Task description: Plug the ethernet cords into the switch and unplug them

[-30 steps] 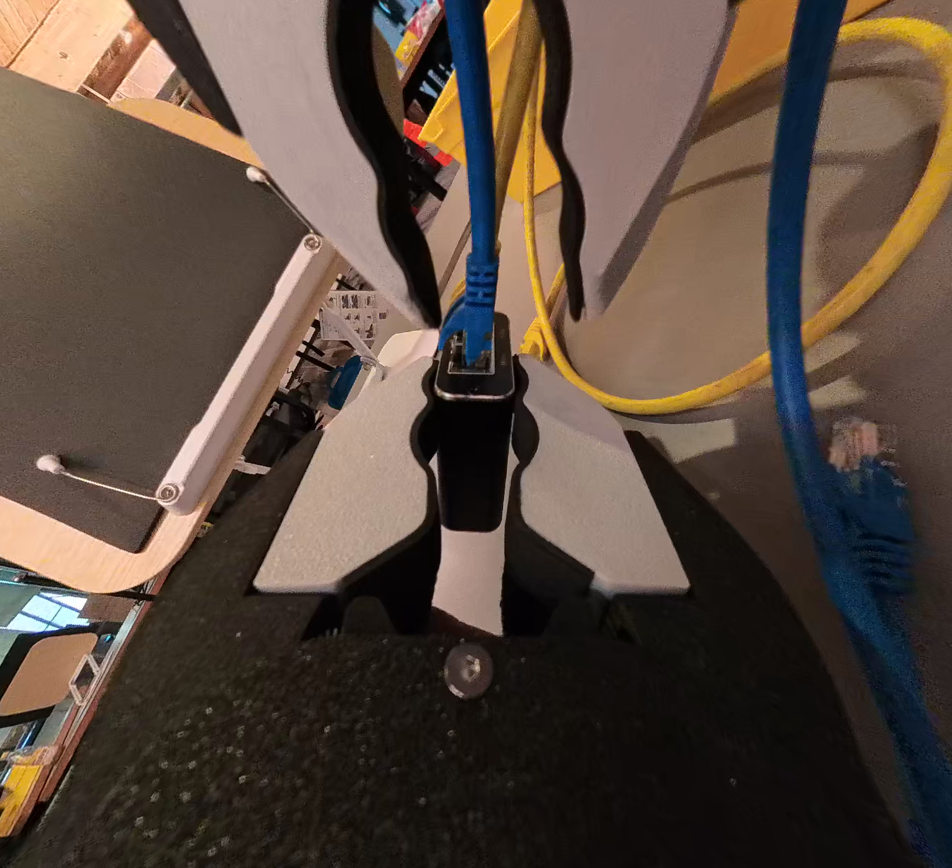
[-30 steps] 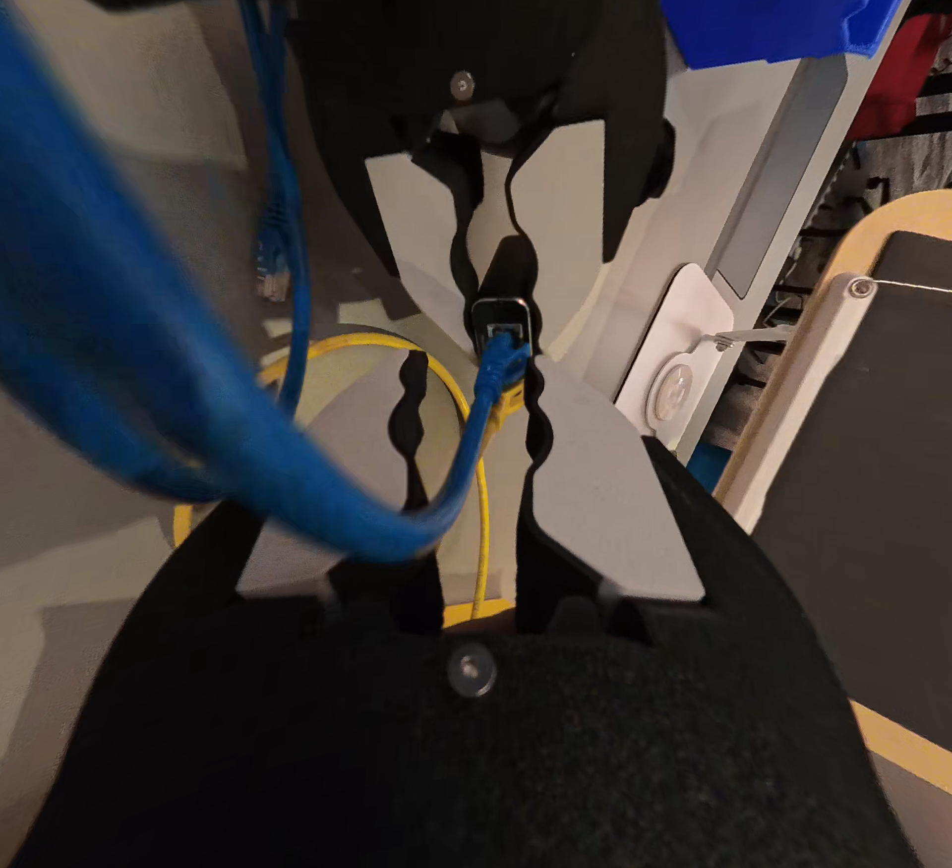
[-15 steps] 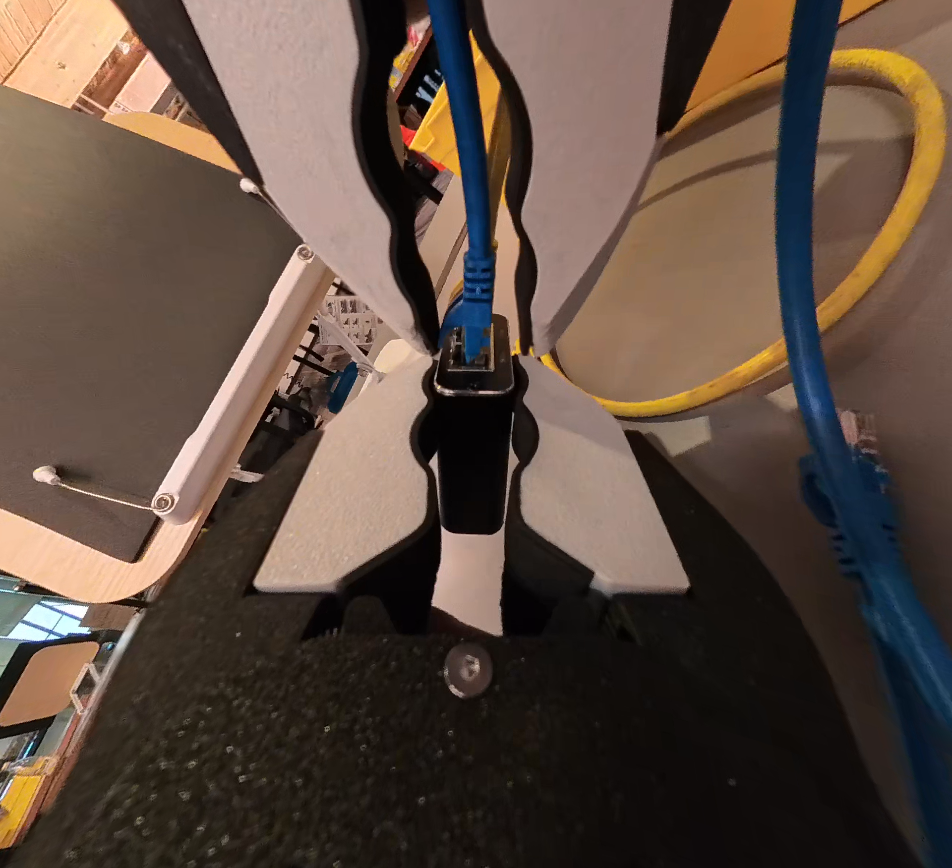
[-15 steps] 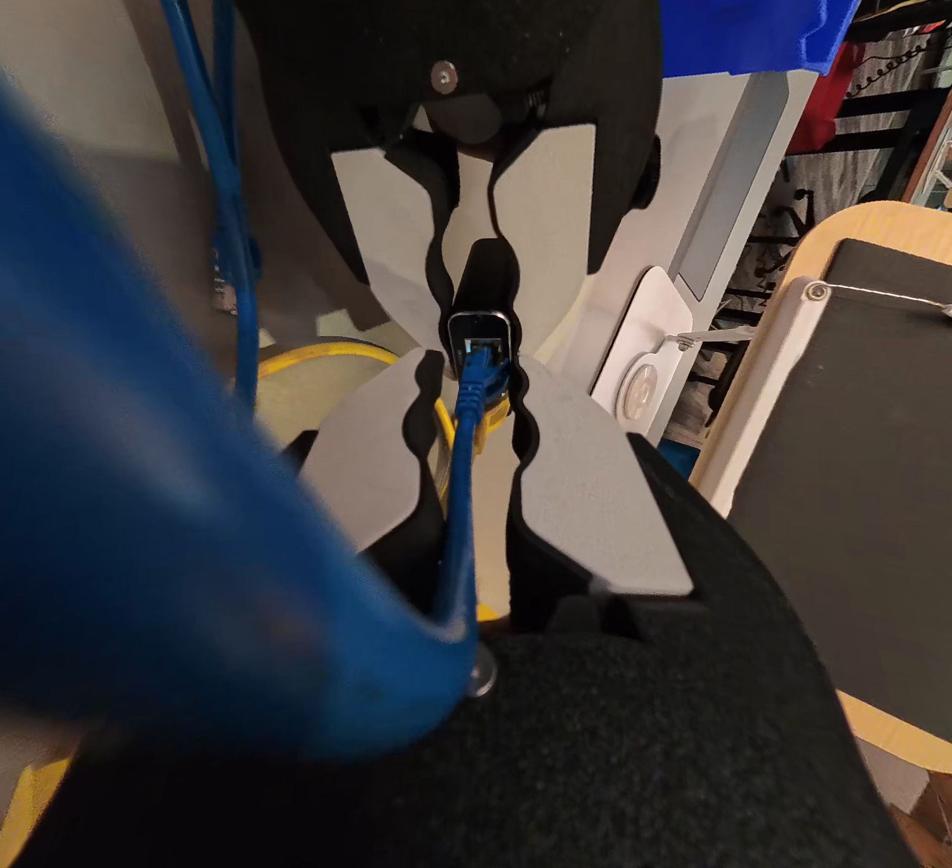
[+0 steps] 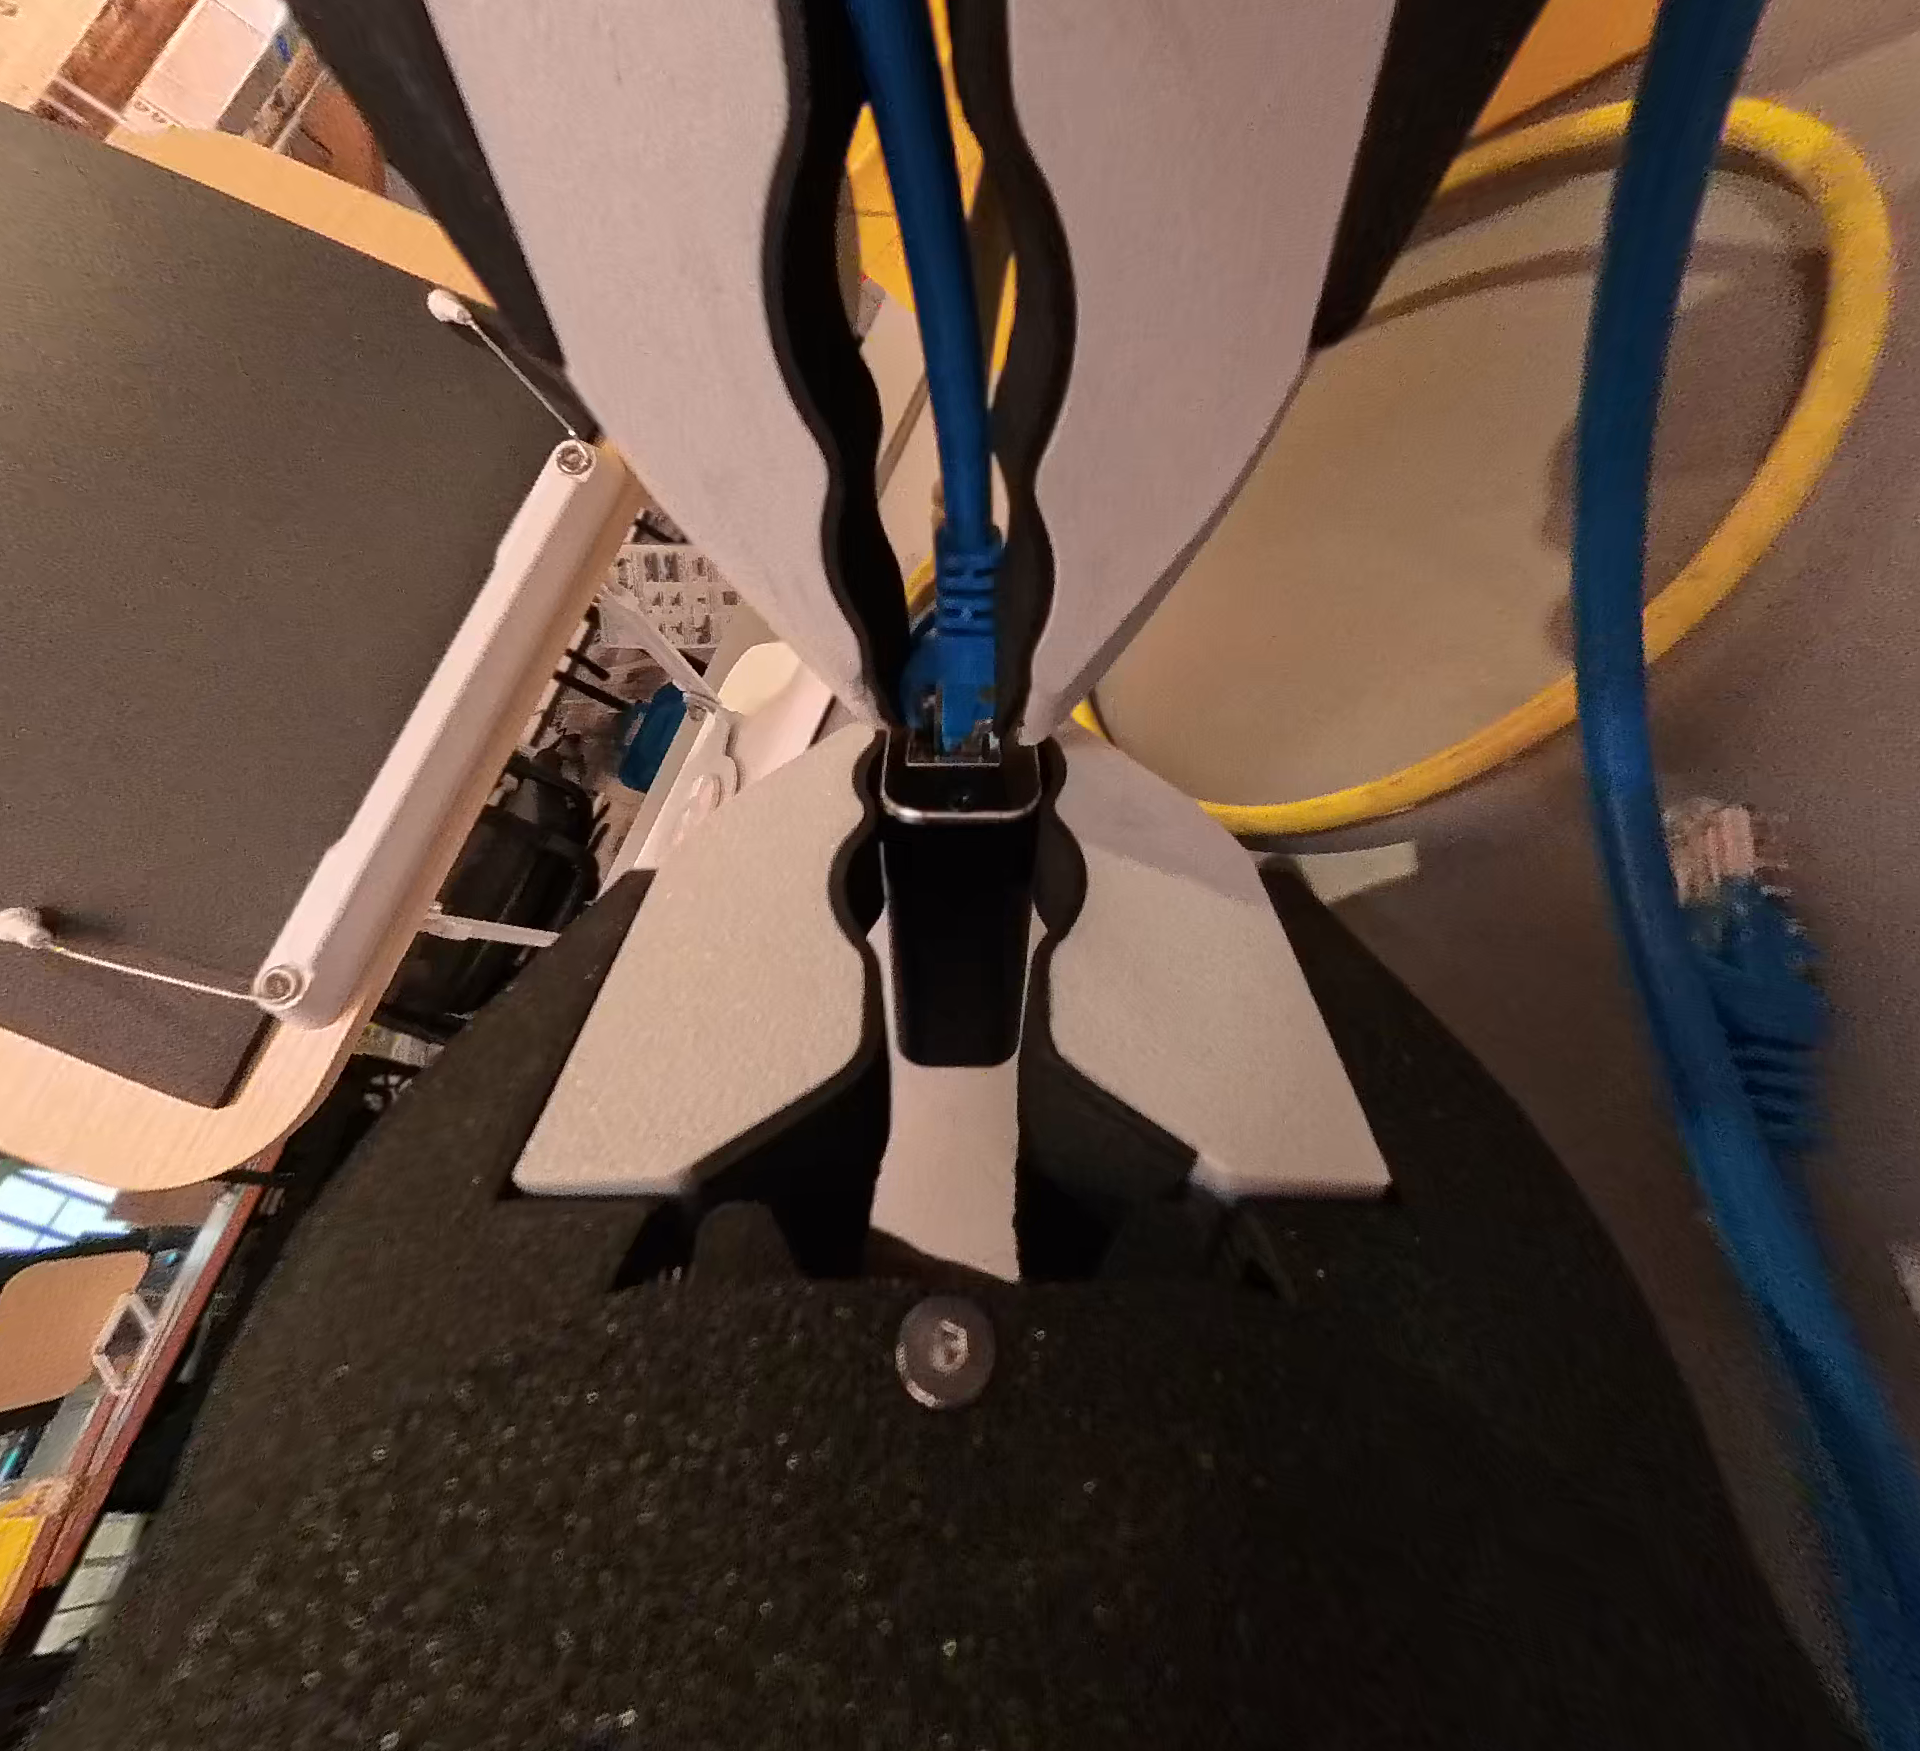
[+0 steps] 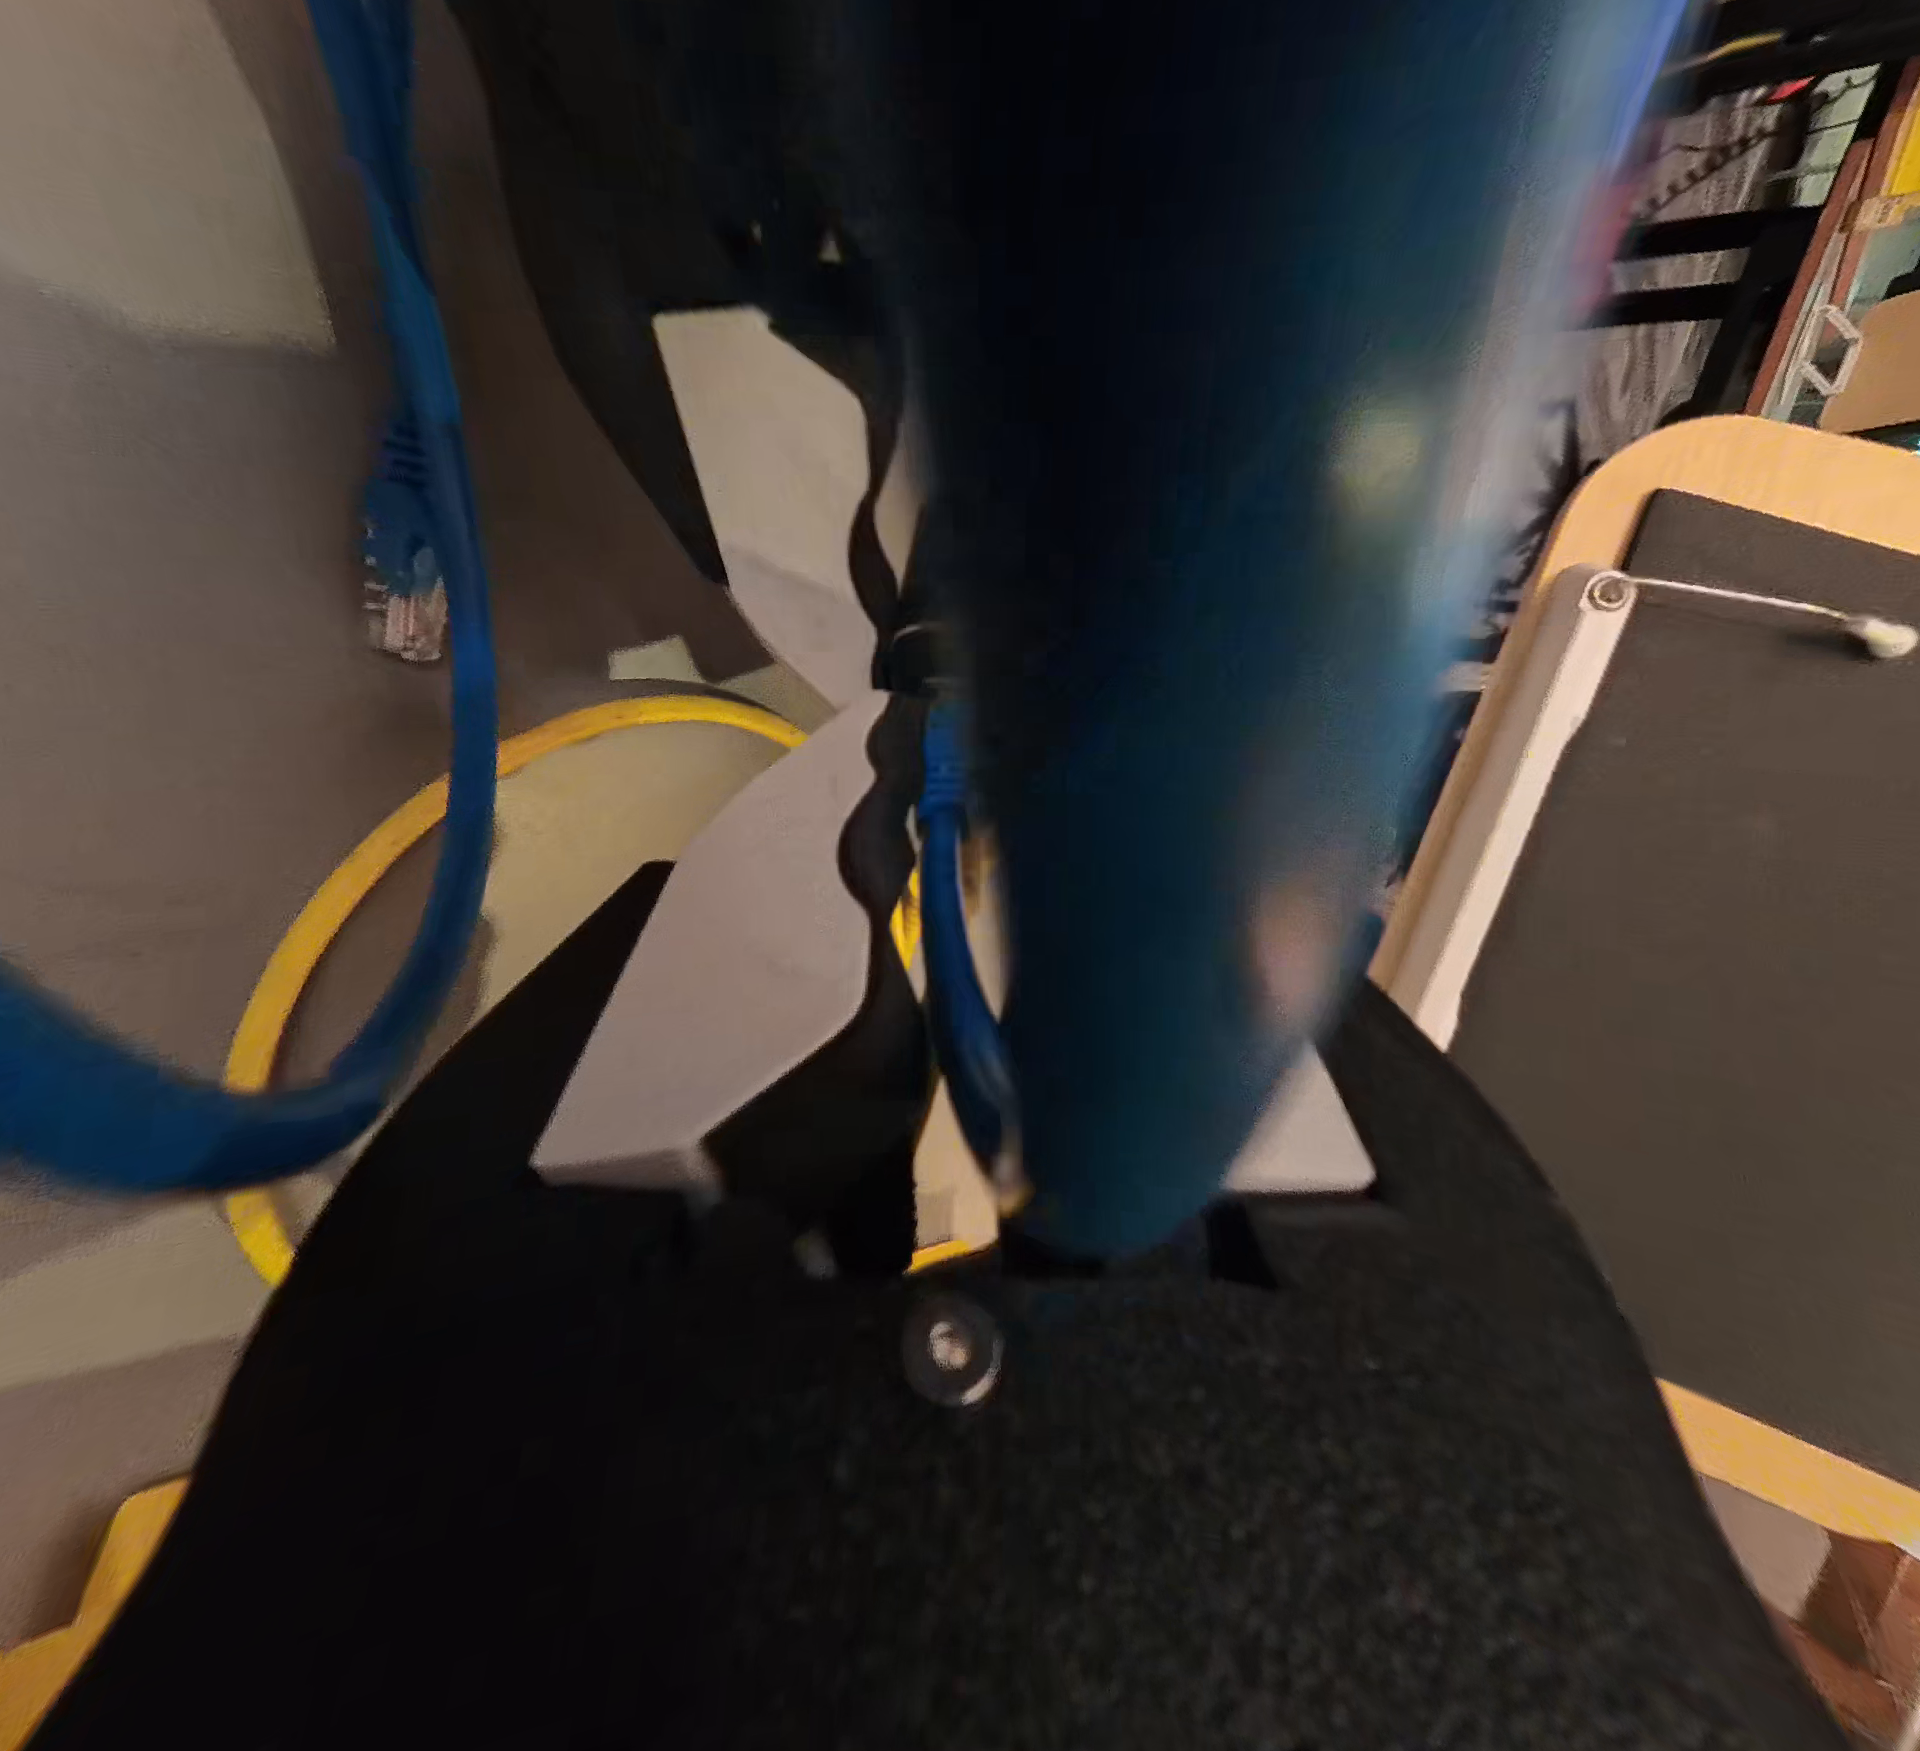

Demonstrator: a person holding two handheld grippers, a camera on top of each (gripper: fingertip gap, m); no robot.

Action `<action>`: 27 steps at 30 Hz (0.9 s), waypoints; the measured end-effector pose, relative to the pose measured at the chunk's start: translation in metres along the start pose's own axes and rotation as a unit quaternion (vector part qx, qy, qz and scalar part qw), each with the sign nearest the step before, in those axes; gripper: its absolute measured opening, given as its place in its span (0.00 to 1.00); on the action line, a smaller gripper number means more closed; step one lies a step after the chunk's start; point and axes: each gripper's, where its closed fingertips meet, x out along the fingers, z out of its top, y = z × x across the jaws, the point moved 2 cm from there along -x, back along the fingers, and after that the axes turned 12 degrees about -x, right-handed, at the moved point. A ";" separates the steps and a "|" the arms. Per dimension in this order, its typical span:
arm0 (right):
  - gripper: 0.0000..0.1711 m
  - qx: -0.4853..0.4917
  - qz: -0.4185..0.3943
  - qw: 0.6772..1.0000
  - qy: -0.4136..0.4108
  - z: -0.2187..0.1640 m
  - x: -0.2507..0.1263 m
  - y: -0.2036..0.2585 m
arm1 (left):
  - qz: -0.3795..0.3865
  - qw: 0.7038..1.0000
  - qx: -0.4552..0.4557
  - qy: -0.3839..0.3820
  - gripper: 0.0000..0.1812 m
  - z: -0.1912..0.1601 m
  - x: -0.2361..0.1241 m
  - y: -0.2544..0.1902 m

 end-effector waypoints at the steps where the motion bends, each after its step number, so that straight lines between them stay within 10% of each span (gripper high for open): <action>1: 0.08 -0.003 0.002 1.000 0.001 0.000 0.001 0.001 | -0.002 1.000 0.002 0.000 0.13 -0.001 0.000 -0.001; 27: 0.07 -0.014 0.003 1.000 -0.004 -0.007 -0.007 0.014 | -0.035 0.999 0.002 -0.024 0.14 0.005 0.007 -0.016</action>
